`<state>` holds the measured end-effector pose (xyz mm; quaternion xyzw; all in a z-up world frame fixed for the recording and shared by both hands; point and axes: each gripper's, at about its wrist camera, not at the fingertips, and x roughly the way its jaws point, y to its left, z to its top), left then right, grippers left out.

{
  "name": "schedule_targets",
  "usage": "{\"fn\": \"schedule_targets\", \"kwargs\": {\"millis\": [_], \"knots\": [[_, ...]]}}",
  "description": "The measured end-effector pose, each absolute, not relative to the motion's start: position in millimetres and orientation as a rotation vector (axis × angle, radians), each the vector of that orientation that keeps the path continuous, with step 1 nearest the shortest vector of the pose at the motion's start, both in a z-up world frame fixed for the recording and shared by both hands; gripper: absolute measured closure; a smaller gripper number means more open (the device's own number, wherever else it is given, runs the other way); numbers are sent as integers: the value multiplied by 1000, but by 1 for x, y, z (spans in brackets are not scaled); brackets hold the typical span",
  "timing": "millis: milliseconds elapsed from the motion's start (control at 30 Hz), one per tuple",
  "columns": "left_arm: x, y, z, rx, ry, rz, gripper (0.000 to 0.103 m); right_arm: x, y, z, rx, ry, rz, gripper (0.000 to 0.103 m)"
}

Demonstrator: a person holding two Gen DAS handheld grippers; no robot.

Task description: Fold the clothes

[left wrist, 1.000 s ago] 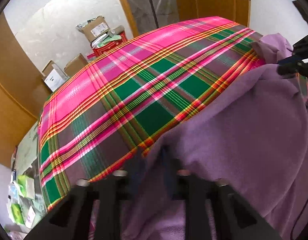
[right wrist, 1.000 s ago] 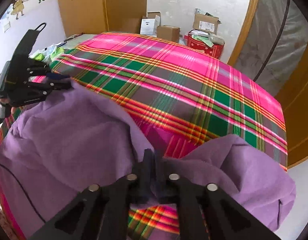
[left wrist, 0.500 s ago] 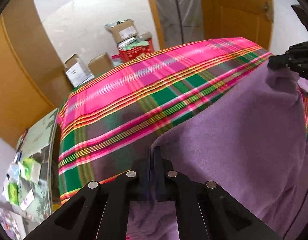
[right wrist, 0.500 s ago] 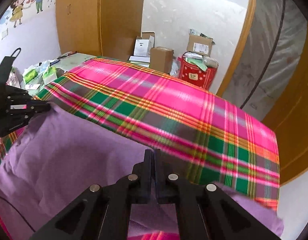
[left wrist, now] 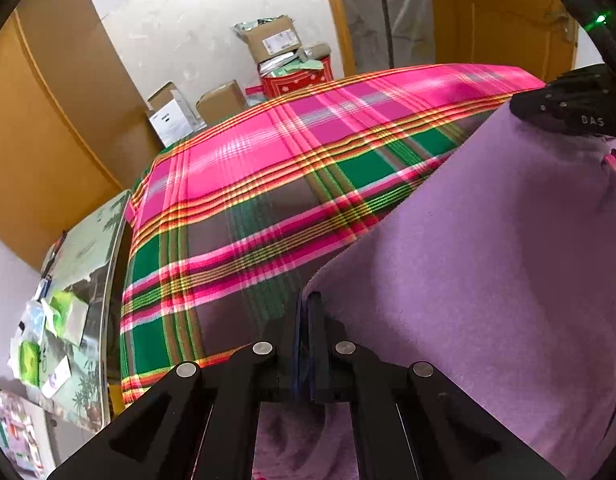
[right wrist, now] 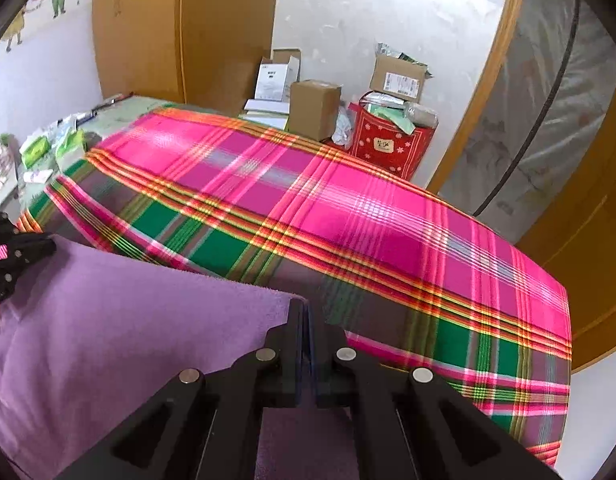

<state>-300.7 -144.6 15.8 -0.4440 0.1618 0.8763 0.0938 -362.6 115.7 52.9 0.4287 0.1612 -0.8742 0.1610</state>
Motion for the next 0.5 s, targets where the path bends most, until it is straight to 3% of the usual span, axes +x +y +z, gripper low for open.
{"fn": "schedule_targets", "kwargs": {"millis": [167,500], "knots": [[-292,-145,26,-1290,384,2620,97,-371,120,49,1303,417,-2475,98],[-250,-122,66,-1164,234,2659,94,-319,194,123,1152,187,-2604,89]]}}
